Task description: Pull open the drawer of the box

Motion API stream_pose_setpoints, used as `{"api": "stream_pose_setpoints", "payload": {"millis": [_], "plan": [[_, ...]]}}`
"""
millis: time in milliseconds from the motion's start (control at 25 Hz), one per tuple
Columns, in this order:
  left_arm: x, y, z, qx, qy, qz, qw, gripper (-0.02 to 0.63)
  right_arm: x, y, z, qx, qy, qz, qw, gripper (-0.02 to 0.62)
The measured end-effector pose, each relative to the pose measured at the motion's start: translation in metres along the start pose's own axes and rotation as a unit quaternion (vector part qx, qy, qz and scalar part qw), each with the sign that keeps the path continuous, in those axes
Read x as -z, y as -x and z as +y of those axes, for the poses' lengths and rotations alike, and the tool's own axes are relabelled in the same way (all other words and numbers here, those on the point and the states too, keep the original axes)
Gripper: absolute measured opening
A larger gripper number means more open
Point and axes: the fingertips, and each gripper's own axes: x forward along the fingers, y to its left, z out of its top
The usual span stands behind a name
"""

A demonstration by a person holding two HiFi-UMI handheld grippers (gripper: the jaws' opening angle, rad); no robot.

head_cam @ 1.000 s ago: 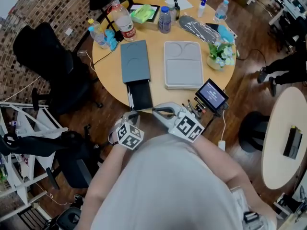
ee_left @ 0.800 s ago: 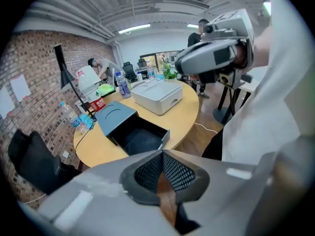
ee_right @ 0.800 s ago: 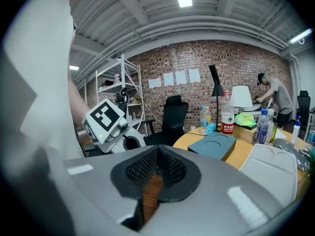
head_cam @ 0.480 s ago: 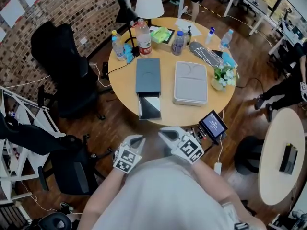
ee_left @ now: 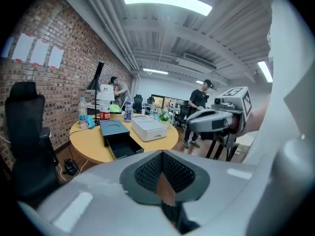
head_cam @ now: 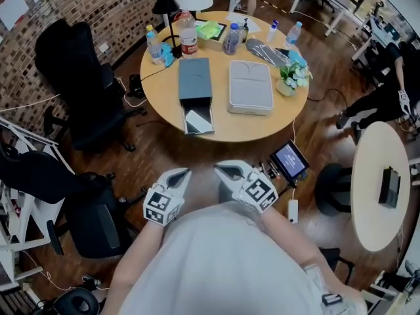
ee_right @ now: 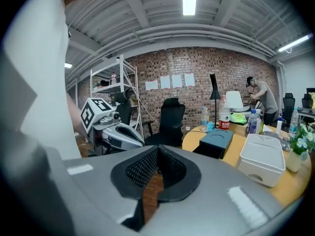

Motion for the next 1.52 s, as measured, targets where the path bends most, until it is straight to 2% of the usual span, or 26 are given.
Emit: {"api": "stream_pose_setpoints", "payload": {"millis": [320, 600, 1040, 1520], "plan": [[0.015, 0.038, -0.029, 0.014, 0.027, -0.019, 0.9993, 0.006, 0.002, 0.023, 0.051, 0.007, -0.013, -0.005, 1.000, 0.006], [0.025, 0.058, -0.052, 0.025, 0.041, -0.031, 0.9984, 0.006, 0.011, 0.040, 0.081, 0.021, -0.032, -0.031, 0.999, 0.006], [0.032, 0.065, -0.084, 0.039, 0.051, -0.035, 0.9973, 0.006, 0.019, 0.066, 0.105, 0.031, -0.045, -0.023, 0.998, 0.006], [0.046, 0.076, -0.090, 0.035, 0.050, -0.028, 0.9977, 0.006, 0.021, 0.067, 0.120, 0.027, -0.032, -0.025, 0.999, 0.006]]}}
